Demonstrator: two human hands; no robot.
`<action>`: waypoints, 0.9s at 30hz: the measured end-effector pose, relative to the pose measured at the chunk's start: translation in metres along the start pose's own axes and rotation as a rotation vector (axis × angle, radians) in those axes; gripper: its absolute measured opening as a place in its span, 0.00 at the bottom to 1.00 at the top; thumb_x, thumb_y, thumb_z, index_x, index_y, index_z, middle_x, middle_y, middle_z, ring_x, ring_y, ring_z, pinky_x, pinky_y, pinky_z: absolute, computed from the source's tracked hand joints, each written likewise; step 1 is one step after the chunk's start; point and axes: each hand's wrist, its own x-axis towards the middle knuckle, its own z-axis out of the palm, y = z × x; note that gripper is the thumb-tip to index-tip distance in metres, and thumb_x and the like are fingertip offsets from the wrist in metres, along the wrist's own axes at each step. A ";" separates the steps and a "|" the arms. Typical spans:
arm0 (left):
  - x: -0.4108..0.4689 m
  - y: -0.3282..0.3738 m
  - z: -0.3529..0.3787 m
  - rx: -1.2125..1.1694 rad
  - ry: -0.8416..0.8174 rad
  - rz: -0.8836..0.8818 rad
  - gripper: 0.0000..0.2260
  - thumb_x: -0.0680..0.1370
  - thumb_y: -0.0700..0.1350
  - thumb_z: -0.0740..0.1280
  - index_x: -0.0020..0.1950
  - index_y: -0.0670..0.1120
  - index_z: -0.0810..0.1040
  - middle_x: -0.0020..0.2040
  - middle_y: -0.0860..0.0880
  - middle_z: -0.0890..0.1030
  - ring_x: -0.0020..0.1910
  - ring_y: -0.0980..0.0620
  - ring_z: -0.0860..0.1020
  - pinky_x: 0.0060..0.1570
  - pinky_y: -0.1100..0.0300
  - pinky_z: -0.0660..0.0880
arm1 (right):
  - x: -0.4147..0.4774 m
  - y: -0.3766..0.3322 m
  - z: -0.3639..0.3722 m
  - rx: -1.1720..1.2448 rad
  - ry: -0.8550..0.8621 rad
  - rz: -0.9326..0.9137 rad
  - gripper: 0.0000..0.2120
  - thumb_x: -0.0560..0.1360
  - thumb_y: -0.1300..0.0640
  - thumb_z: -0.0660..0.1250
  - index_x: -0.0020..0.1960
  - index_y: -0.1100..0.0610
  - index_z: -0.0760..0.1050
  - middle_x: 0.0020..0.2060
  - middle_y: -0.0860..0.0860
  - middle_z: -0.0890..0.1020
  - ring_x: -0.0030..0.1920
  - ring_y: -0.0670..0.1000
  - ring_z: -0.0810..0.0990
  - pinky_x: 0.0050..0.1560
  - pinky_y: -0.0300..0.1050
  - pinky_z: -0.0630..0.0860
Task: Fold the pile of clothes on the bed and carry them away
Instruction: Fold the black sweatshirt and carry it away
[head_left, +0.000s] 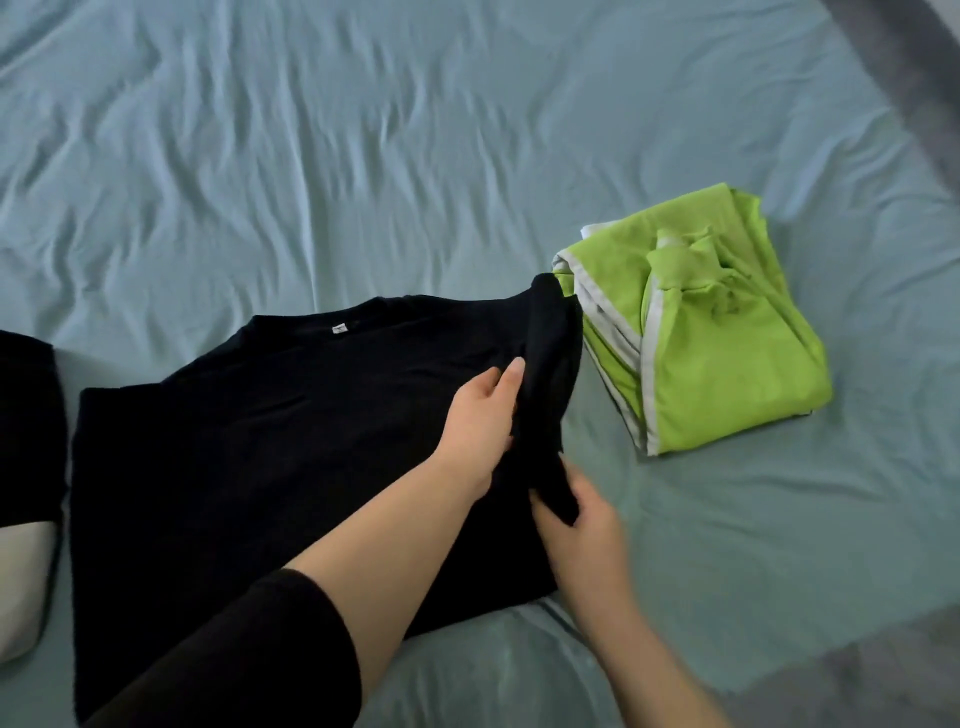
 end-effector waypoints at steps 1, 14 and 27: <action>-0.002 0.005 -0.003 -0.011 0.015 0.024 0.24 0.75 0.62 0.66 0.56 0.43 0.79 0.50 0.42 0.83 0.46 0.48 0.81 0.57 0.44 0.77 | -0.012 -0.004 0.012 -0.059 -0.053 -0.012 0.22 0.74 0.59 0.69 0.66 0.43 0.74 0.53 0.34 0.80 0.53 0.34 0.78 0.54 0.30 0.72; -0.026 0.013 -0.156 -0.077 0.320 0.120 0.06 0.78 0.55 0.66 0.50 0.56 0.79 0.47 0.55 0.84 0.49 0.55 0.82 0.49 0.59 0.79 | -0.089 -0.065 0.126 0.030 -0.382 -0.093 0.23 0.75 0.57 0.68 0.67 0.40 0.70 0.52 0.25 0.77 0.57 0.27 0.73 0.54 0.21 0.68; -0.059 -0.044 -0.344 -0.082 0.496 -0.003 0.19 0.79 0.55 0.64 0.67 0.48 0.74 0.57 0.50 0.80 0.56 0.50 0.78 0.55 0.56 0.74 | -0.140 -0.083 0.277 -0.177 -0.806 -0.131 0.29 0.77 0.51 0.62 0.75 0.40 0.57 0.69 0.38 0.69 0.69 0.38 0.67 0.65 0.29 0.62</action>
